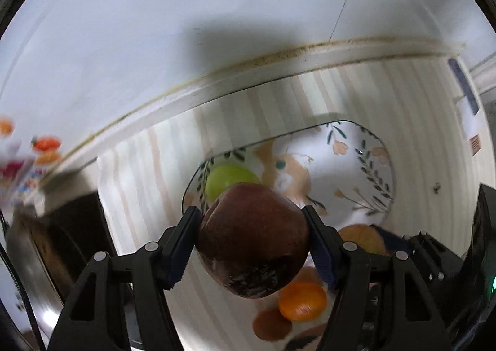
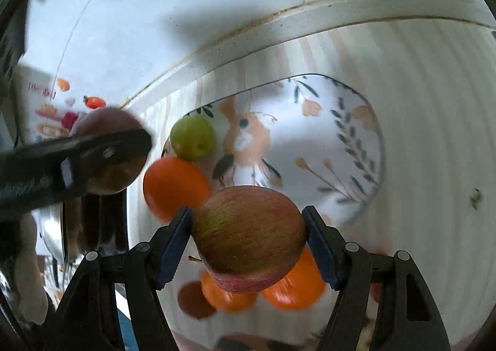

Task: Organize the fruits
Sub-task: 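Place the red apple on the plate with the left tool while the right tool places the pear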

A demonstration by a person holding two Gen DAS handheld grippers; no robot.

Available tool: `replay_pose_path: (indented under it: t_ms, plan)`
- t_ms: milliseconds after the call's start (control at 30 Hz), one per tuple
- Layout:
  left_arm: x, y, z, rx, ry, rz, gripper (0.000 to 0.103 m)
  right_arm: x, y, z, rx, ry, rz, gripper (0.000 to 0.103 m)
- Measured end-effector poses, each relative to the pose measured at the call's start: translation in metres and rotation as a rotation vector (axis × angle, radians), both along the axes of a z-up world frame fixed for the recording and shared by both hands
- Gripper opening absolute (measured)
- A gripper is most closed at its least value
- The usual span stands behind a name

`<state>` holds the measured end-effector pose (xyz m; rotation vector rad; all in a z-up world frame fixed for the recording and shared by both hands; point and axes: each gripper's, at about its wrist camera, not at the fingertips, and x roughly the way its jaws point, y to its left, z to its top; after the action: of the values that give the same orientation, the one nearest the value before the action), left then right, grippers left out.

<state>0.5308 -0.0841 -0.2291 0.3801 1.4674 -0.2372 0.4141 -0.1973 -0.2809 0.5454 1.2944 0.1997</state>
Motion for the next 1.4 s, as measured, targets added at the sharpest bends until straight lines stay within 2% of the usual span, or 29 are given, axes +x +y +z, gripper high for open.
replay_pose_path:
  t_ms: [100, 200, 567, 700, 833, 967, 1100, 1133, 1267, 1400]
  plan:
    - [0.014, -0.007, -0.023, 0.026, 0.058, -0.038, 0.064, 0.007, 0.013, -0.012, 0.024, 0.010, -0.008, 0.074]
    - [0.030, -0.013, -0.039, 0.006, 0.126, -0.033, 0.064, 0.012, 0.018, -0.022, 0.036, 0.018, -0.019, 0.074]
    - [0.038, -0.023, -0.070, 0.002, 0.183, -0.030, 0.065, 0.024, 0.031, -0.046, 0.082, 0.036, -0.049, 0.074]
    - [0.037, -0.024, -0.073, 0.009, 0.188, -0.032, 0.065, 0.025, 0.025, -0.053, 0.089, 0.046, -0.065, 0.074]
    - [0.034, -0.027, -0.077, 0.015, 0.192, -0.043, 0.065, 0.023, 0.016, -0.061, 0.140, 0.083, -0.062, 0.076]
    - [0.038, -0.032, -0.078, 0.003, 0.202, -0.026, 0.066, 0.026, 0.016, -0.054, 0.169, 0.062, -0.042, 0.076]
    - [0.037, -0.028, -0.076, -0.024, 0.198, -0.008, 0.067, 0.030, 0.014, -0.046, 0.151, 0.052, -0.030, 0.077]
    - [0.037, -0.028, -0.074, -0.030, 0.198, -0.007, 0.071, 0.030, 0.014, -0.046, 0.142, 0.052, -0.029, 0.077]
    - [0.036, -0.024, -0.061, -0.046, 0.171, 0.007, 0.071, 0.028, 0.010, -0.045, 0.113, 0.079, -0.028, 0.083]
    - [0.034, -0.012, -0.043, -0.073, 0.140, 0.038, 0.071, 0.024, 0.004, -0.043, 0.078, 0.088, -0.026, 0.085]
